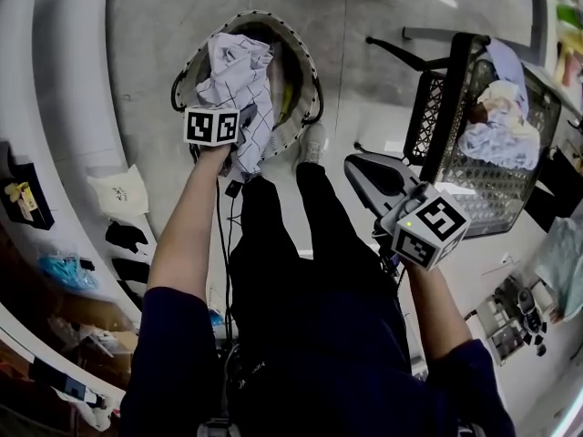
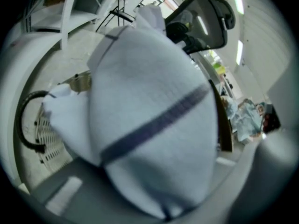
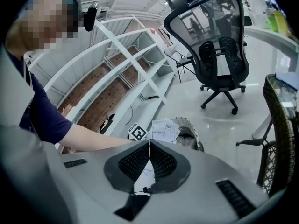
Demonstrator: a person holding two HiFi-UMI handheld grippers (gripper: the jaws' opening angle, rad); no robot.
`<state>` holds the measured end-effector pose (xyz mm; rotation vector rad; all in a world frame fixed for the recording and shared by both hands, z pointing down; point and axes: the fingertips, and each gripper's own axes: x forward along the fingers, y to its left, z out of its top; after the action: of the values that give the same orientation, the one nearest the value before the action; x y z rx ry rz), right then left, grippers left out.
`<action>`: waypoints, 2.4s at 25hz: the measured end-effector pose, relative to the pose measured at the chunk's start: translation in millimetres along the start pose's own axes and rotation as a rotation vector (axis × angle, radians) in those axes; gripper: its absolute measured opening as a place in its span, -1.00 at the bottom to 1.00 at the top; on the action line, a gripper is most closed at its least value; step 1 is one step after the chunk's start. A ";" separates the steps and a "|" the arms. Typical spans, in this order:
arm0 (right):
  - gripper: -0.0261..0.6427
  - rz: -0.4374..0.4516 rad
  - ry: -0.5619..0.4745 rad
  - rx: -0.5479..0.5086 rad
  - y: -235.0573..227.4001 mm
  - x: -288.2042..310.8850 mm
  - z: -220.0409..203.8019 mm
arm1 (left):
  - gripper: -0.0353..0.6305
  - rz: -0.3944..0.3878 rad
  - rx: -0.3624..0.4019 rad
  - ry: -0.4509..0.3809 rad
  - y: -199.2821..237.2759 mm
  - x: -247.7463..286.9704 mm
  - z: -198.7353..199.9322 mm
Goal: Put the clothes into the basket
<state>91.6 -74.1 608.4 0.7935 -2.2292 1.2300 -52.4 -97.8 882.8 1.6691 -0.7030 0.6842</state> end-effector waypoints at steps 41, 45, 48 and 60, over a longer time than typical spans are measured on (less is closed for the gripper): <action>-0.89 0.069 -0.123 -0.058 62.3 -14.2 45.1 | -0.06 -0.085 0.133 -0.228 -103.9 -123.5 52.5; -0.89 0.073 -0.167 -0.082 79.9 -28.4 56.9 | -0.43 -0.080 0.215 -0.312 -140.4 -171.1 59.6; -0.89 0.077 -0.202 -0.089 94.0 -38.5 65.6 | -0.65 -0.091 0.276 -0.361 -169.7 -206.6 60.2; -0.89 0.119 -0.320 -0.175 152.8 -83.4 104.4 | -0.88 -0.129 0.482 -0.530 -277.2 -329.8 55.8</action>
<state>35.1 -77.0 413.5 0.8475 -2.6333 0.9969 -53.9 -71.8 449.1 2.3631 -0.8301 0.3253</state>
